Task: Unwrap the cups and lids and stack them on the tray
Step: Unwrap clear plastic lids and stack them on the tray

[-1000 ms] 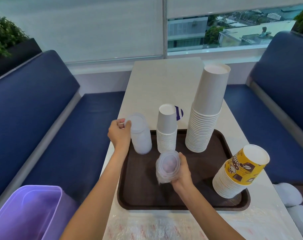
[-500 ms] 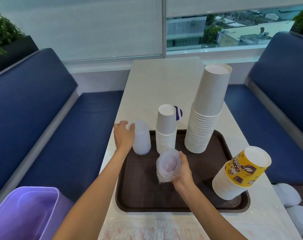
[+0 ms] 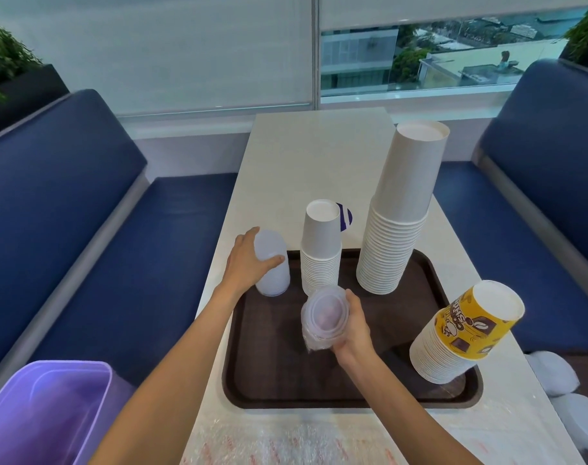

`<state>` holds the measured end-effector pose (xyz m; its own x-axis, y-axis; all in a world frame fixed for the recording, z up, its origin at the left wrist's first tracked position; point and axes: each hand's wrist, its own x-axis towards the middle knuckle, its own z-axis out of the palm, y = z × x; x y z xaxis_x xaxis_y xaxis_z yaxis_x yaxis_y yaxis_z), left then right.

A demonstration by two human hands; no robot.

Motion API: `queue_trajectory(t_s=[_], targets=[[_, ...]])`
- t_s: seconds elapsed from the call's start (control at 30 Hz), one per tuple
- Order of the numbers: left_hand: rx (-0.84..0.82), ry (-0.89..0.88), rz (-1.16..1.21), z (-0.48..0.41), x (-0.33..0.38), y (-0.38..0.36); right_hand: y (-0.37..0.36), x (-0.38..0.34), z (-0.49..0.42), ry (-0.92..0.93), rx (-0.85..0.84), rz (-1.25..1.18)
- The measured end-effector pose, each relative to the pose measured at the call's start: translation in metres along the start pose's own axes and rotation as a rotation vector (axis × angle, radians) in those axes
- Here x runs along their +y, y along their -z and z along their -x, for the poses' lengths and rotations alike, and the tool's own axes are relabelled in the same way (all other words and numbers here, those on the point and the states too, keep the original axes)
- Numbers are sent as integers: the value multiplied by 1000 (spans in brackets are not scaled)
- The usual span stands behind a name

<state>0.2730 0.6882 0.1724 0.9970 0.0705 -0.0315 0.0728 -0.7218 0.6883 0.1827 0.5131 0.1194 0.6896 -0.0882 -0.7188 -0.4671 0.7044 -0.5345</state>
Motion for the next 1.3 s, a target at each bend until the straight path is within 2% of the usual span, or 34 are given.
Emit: queue_trajectory(t_s=[0.3,0.4,0.5,0.57,0.67,0.77,1.07,1.2,1.3], targets=[[-54,-18,-91,-1,-3,2,0,4,-2,-5,-17,-9],[146,-84,43,17,7,2,0,6,-1,8,-17,-20],[374,-238,219,49,19,-4,-1,9,-1,34,-25,-19],[348,-329,260,74,22,-13,-1,12,-1,46,-36,-17],[203,-373,239,106,13,-33,0,16,-2,37,-37,-4],[133,-332,211,124,0,-55,0,21,0,12,-37,-15],[207,-137,293,139,-7,-67,5,20,1,1,-50,-24],[242,-64,412,132,0,-52,5,19,7,45,-78,8],[338,-24,465,113,12,-27,1,16,8,33,-98,-34]])
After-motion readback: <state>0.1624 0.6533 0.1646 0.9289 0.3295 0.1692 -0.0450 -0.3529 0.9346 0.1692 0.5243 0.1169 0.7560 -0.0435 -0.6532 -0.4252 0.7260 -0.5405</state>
